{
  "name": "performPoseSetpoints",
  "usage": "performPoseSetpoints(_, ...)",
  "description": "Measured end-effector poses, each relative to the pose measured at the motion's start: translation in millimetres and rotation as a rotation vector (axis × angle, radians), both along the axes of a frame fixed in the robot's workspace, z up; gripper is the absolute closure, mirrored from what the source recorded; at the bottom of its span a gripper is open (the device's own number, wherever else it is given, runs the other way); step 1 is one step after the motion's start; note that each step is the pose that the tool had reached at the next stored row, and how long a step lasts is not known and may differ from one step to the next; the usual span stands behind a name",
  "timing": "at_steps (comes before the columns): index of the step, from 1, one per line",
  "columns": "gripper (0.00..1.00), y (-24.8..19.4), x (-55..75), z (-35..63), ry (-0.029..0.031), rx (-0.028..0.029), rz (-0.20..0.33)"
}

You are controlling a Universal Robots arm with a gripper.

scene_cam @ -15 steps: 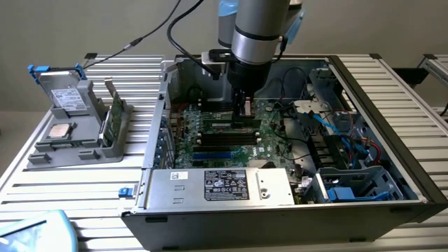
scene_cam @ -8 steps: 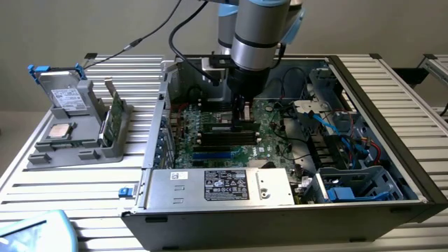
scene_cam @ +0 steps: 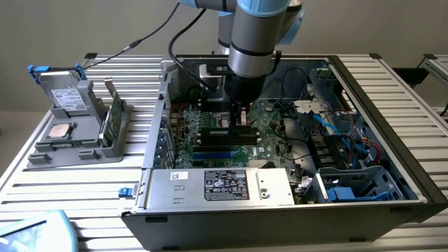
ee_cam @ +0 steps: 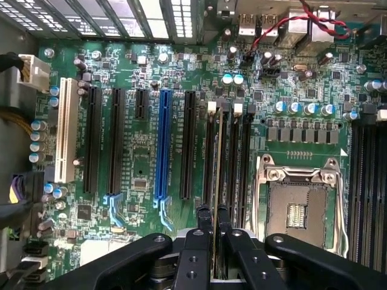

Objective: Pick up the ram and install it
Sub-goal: 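Pick up the ram and move it above insertion slot, then insert the ram into the slot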

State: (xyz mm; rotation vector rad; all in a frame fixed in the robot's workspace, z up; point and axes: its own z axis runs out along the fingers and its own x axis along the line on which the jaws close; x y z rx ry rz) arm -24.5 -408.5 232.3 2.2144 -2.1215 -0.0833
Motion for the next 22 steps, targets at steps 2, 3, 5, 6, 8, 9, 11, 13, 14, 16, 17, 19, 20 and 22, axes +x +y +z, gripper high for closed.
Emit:
performPoseSetpoints(2, 0.85, 0.7, -0.1, -3.5, 0.0000, -0.0001, 0.000)
performPoseSetpoints(3, 0.85, 1.2, 0.0, -5.4, 0.0000, 0.0000, 0.000)
performPoseSetpoints(5, 0.85, 1.6, 0.0, -7.1, -0.0001, 0.0000, 0.000)
performPoseSetpoints(6, 0.85, 1.6, 0.0, -7.1, 0.0001, -0.0002, 0.000)
performPoseSetpoints(8, 0.85, 1.6, -0.1, -7.1, 0.0001, -0.0002, 0.000)
performPoseSetpoints(9, 0.85, 1.6, -0.1, -7.2, 0.0000, -0.0001, 0.000)
performPoseSetpoints(11, 0.85, 1.6, 0.0, -7.3, 0.0000, -0.0001, 0.001)
performPoseSetpoints(13, 0.85, 1.7, 0.0, -7.8, -0.0001, 0.0001, 0.003)
performPoseSetpoints(14, 0.85, 1.6, 0.0, -7.9, 0.0000, 0.0000, 0.003)
performPoseSetpoints(16, 0.85, 1.6, 0.0, -7.9, 0.0000, 0.0000, 0.003)
performPoseSetpoints(17, 0.85, 1.6, -0.1, -7.9, 0.0000, 0.0000, 0.003)
performPoseSetpoints(19, 0.85, 1.7, -0.1, -7.9, -0.0009, -0.0001, 0.003)
performPoseSetpoints(20, 0.85, 1.7, -0.1, -7.9, -0.0015, 0.0000, 0.003)
performPoseSetpoints(22, 0.85, 1.7, -0.1, -8.0, -0.0015, 0.0001, 0.003)
